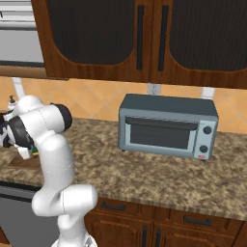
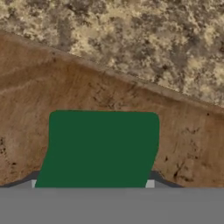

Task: Pick up the sponge from the counter and clean the cutting board by briefly scrubbing or pressing down on the cutting board. Once finished, release the sponge.

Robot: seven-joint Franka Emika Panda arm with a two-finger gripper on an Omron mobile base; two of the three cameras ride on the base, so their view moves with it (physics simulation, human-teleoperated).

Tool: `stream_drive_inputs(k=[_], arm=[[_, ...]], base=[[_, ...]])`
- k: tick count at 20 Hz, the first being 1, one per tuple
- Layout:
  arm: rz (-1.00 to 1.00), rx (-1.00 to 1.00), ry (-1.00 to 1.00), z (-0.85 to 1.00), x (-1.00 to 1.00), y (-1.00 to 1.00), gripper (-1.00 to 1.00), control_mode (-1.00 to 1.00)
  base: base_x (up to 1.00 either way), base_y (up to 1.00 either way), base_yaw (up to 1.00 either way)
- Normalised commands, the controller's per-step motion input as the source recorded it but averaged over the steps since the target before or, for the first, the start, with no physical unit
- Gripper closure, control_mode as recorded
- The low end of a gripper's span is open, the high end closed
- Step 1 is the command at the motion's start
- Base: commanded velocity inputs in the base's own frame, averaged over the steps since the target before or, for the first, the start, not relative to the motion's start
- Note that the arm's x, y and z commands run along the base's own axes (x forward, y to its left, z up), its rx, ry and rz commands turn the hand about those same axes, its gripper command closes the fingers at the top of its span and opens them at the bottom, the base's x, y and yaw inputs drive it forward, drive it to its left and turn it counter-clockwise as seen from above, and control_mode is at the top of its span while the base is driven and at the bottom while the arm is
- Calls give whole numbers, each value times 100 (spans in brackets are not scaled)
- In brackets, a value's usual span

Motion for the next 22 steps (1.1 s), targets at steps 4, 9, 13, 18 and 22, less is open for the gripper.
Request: stream_drive_inputs(k=[4, 9, 13, 18, 22], arm=[[-12, -10, -11, -52, -15, -67, 100, -100], [-13, -3, -3, -40, -9, -84, 100, -100], [-13, -3, -2, -45, -12, -86, 100, -100], [-14, -4, -7, -43, -21, -86, 100, -100], [-13, -4, -10, -39, -20, -94, 100, -100]], base=[[0, 0, 0], [0, 0, 0], [0, 0, 0], [0, 0, 0], [0, 0, 0]])
